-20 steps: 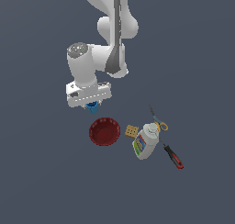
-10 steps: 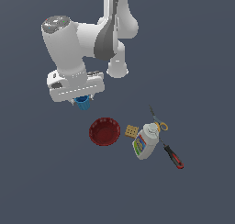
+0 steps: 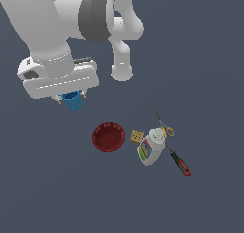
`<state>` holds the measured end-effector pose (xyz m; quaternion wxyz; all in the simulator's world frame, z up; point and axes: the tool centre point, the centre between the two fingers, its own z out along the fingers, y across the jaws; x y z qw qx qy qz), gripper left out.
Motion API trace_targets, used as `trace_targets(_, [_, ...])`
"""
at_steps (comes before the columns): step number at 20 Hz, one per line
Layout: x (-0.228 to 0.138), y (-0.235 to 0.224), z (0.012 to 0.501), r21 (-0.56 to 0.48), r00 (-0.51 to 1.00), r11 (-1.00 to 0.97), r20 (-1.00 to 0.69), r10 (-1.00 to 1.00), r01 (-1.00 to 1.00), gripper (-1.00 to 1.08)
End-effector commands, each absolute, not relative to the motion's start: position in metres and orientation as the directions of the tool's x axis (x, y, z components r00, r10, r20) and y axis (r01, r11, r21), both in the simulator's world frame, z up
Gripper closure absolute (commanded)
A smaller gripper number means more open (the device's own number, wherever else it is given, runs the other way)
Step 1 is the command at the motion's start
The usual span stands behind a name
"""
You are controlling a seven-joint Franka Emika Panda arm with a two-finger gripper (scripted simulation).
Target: Pick up a designated object from a clutter of objects.
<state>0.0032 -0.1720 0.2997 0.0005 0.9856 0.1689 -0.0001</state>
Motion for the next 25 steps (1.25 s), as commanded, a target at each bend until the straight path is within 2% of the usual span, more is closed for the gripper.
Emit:
trace_targets(1, [0.013, -0.177, 0.318, 0.001, 0.943, -0.943, 0.000, 0.334, 0.334, 1.08])
trace_targets(12, [0.045, -0.193, 0.375, 0.000, 0.943, -0.943, 0.000, 0.334, 0.334, 1.08])
trace_targets(25, [0.058, -0.199, 0.395, 0.000, 0.942, -0.942, 0.000, 0.334, 0.334, 1.08])
